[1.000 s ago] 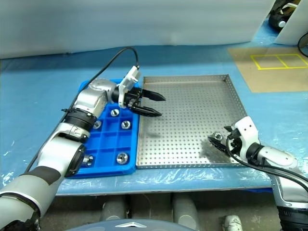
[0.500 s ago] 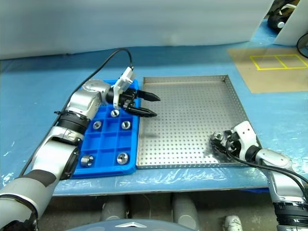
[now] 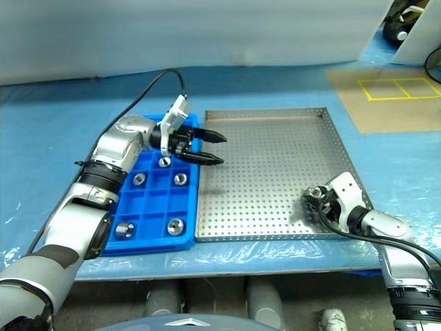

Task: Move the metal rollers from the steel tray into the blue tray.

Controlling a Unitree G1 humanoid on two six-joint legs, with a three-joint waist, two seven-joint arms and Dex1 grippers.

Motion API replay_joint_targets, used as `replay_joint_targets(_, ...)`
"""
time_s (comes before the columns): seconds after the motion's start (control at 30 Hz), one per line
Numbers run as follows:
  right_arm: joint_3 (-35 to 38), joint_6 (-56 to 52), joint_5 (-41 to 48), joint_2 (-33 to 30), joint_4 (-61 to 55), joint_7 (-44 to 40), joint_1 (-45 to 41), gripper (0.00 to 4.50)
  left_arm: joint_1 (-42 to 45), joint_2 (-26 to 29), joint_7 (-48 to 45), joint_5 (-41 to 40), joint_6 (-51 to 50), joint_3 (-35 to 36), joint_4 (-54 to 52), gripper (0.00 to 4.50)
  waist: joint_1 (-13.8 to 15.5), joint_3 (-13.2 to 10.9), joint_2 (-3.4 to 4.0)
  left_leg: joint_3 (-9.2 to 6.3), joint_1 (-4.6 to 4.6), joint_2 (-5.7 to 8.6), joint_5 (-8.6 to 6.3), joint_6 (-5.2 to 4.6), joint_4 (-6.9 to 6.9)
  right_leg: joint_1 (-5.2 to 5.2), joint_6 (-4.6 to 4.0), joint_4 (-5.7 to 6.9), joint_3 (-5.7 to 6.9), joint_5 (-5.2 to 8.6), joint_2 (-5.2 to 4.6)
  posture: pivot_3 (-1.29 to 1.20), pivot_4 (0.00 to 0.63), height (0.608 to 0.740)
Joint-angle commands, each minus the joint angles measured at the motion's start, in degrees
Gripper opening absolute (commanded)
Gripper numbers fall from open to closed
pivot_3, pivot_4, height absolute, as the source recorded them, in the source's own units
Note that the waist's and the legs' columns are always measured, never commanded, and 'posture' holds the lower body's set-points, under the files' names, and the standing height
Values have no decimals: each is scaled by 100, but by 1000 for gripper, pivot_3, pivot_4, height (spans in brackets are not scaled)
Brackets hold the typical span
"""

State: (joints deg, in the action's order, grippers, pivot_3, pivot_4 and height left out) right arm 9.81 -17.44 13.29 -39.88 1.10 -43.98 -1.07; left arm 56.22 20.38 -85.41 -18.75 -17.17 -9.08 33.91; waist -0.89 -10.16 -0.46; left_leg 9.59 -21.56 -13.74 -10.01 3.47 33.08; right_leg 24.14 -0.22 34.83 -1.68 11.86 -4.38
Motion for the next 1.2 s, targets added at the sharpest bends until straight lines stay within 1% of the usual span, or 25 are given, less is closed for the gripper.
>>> replay_joint_targets(0.03, -97, -23, -188, -44, 126, 122, -151, 1768, 332, 80, 358, 35, 170, 323, 210, 3721, 1, 0, 0, 0, 0, 0, 0, 0, 0, 0, 0, 0, 0, 0, 0, -369, 150, 740)
replay_joint_targets(0.13, -173, -33, -201, -31, 9, 101, -400, 1768, 588, 121, 592, -54, 192, 577, 544, 3721, 0, -1, 0, 0, -2, -1, 0, 1, -1, 2, 0, 0, 1, 0, 1, -361, 150, 740)
replay_joint_targets(0.3, -491, -181, -160, 51, -441, 7, -1064, 1768, 890, 254, 956, 126, 550, 824, 1139, 3721, 1, -1, 2, 0, -8, 0, 0, 1, -12, 11, 1, -6, 1, 0, 3, -332, 150, 740)
replay_joint_targets(0.37, -650, -295, -96, 126, -627, -46, -1411, 1768, 928, 343, 922, 143, 572, 869, 1234, 3721, -1, -2, 3, 0, -11, 0, 0, 1, -14, 15, 1, -6, 1, 0, 4, -321, 150, 740)
replay_joint_targets(0.43, -808, -477, 40, 236, -846, -146, -1770, 1768, 847, 470, 710, 80, 387, 867, 1075, 3721, 16, -4, 3, 0, -12, -1, 1, 3, -18, 17, 1, -5, 2, -1, 5, -299, 150, 740)
replay_joint_targets(0.6, -1419, -1013, 466, 710, -1168, -632, -2688, 1768, 27, 999, 229, -128, -263, 774, -218, 3721, 32, -4, 5, 1, -2, -4, 10, 16, -47, 20, 0, -6, 4, 0, 5, -209, 150, 740)
replay_joint_targets(0.7, -2035, -925, 382, 1190, -880, -920, -3207, 1768, -641, 1376, 381, -283, -702, 935, -1109, 3721, 88, -5, 5, 0, 2, -11, 23, 39, -74, 23, -1, -4, 7, 0, 5, -131, 150, 740)
replay_joint_targets(0.8, -2366, -753, 294, 1528, -524, -1141, -3541, 1768, -1126, 1628, 583, -502, -1091, 1102, -1822, 3721, 184, -6, 5, -3, -11, -17, 39, 66, -86, 46, -3, 3, 14, 1, 7, -62, 150, 740)
replay_joint_targets(0.87, -2619, -560, 242, 1773, -211, -1362, -3753, 1768, -1568, 1874, 789, -734, -1469, 1368, -2423, 3721, 292, -6, 4, -9, -36, -18, 44, 73, -85, 67, -3, 6, 16, 1, 6, 3, 150, 740)
replay_joint_targets(0.93, -2741, -406, 189, 1923, 38, -1491, -3875, 1768, -1822, 2020, 977, -929, -1768, 1563, -2791, 3721, 374, -6, 4, -11, -46, -18, 44, 73, -84, 77, -3, 8, 23, 1, 6, 68, 150, 740)
replay_joint_targets(1.0, -2900, -224, 152, 2122, 320, -1682, -3982, 1768, -2287, 2269, 1243, -1079, -2079, 1870, -3303, 3721, 476, -6, 3, -17, -54, -17, 44, 75, -85, 81, -4, 9, 36, 1, 4, 120, 150, 740)
replay_joint_targets(1.1, -3064, 50, 54, 2319, 684, -1939, -4089, 1768, -2900, 2556, 1505, -1362, -2423, 2256, -3948, 3721, 551, -6, 3, -20, -56, -17, 44, 77, -88, 85, -4, 12, 57, 2, 3, 195, 150, 740)
replay_joint_targets(1.2, -3198, 263, 16, 2576, 1041, -2190, -4202, 1768, -3713, 2814, 1778, -1681, -2798, 2842, -4685, 3721, 642, -6, 3, -33, -65, -19, 49, 85, -88, 89, -6, 15, 70, 3, 0, 264, 150, 740)
